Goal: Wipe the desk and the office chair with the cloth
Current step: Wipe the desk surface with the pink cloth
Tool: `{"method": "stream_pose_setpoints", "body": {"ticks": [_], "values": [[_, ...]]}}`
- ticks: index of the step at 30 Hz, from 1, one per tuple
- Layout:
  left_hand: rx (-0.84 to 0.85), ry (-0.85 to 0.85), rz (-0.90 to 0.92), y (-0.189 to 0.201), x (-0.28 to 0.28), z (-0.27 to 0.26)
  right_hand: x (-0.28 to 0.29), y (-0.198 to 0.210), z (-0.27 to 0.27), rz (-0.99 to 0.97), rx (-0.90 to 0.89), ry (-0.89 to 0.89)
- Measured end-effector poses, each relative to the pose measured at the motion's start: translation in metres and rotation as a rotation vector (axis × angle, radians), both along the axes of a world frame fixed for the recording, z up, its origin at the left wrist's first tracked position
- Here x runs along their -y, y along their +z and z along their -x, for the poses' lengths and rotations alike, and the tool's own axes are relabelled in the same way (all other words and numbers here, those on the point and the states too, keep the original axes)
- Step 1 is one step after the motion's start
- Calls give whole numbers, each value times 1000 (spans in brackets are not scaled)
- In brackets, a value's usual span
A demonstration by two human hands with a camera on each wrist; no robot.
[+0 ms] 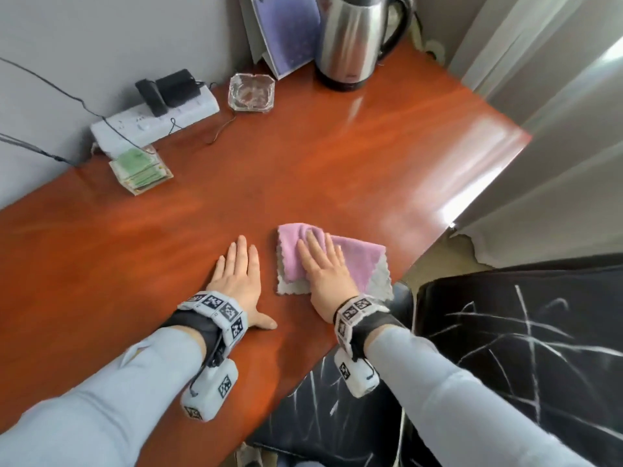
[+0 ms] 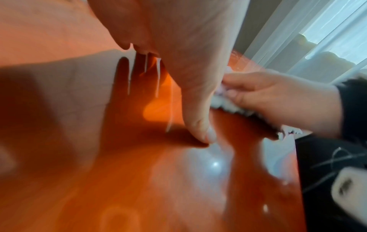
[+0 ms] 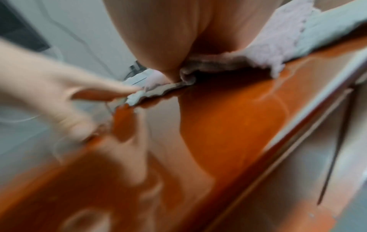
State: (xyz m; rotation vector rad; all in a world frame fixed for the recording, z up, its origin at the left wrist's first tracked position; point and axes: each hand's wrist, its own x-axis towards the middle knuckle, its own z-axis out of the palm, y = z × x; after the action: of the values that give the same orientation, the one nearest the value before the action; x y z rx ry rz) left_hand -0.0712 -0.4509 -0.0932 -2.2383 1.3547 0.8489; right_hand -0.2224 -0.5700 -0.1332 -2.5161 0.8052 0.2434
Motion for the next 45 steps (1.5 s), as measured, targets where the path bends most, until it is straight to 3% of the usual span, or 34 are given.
{"method": "stream_pose_setpoints", "body": {"ticks": [3, 8, 11, 14, 21, 29, 36, 41, 45], "values": [[-8, -54, 24, 3, 50, 4, 21, -3, -5, -18, 29, 93], [7, -137, -15, 4, 101, 24, 145, 0, 23, 56, -83, -305], [-3, -200, -42, 3, 123, 35, 201, -2, 45, 63, -106, -413], [30, -260, -70, 1, 138, 42, 222, -3, 45, 77, -109, -470], [6, -247, -15, 7, 184, 45, 157, 1, -8, -1, 19, -21], [-11, -200, 25, 3, 286, 23, 314, 3, 3, 23, -108, -308], [66, -170, 45, -8, 368, 29, 372, -5, -10, 79, -11, -194], [23, -163, 7, -11, 370, 24, 476, 4, 38, 200, -130, -493], [23, -155, 23, -10, 371, 28, 511, 21, 68, 191, -344, -729]]}}
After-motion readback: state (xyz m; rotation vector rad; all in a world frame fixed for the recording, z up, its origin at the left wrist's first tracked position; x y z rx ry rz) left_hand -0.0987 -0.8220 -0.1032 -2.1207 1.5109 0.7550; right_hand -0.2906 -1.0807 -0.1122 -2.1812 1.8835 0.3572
